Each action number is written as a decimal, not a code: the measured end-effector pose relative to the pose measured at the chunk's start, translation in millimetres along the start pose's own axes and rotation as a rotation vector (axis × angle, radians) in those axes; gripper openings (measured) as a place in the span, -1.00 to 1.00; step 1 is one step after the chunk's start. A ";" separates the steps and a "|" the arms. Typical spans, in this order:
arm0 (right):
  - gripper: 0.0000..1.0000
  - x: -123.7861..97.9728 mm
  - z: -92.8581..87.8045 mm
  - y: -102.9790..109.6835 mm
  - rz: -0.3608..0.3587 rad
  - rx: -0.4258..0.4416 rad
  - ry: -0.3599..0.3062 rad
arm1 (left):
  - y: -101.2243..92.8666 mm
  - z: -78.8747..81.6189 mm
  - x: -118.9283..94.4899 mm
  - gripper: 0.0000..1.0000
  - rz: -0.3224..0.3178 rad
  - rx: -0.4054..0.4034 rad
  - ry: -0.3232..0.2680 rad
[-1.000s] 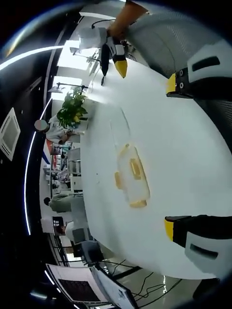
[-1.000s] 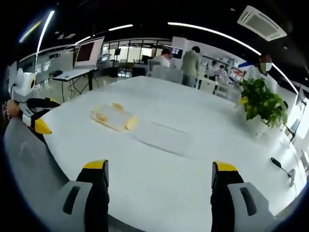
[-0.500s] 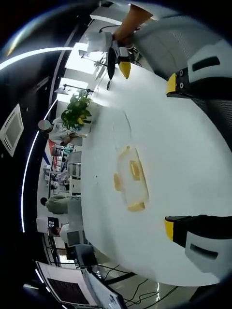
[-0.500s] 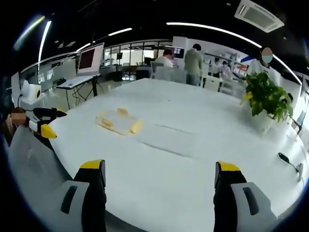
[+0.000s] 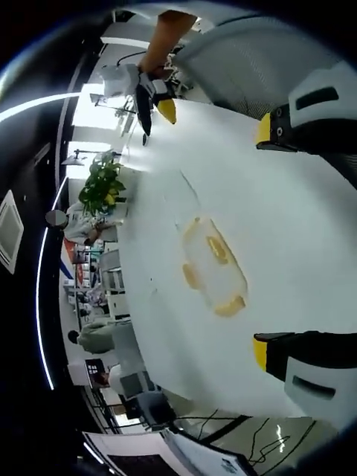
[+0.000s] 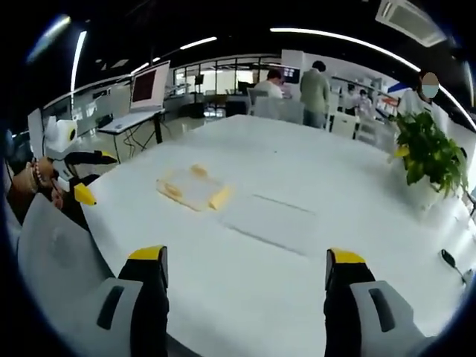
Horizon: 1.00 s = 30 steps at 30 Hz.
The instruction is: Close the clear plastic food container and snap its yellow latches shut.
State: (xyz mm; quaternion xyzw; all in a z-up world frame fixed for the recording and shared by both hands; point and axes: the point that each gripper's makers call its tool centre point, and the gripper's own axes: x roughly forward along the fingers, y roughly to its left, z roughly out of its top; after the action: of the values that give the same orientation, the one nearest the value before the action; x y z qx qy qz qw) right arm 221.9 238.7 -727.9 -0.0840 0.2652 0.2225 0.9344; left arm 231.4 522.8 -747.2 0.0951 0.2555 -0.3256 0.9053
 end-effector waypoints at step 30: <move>0.49 72.3 97.8 -1.8 0.192 -0.418 0.006 | 93.7 28.0 21.6 0.86 -0.064 0.391 0.197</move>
State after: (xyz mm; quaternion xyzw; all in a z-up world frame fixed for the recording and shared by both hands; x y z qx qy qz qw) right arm 322.5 290.9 -683.7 -0.2507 0.2228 0.3602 0.8705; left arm 316.6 573.7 -734.2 0.2922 0.2775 -0.3866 0.8295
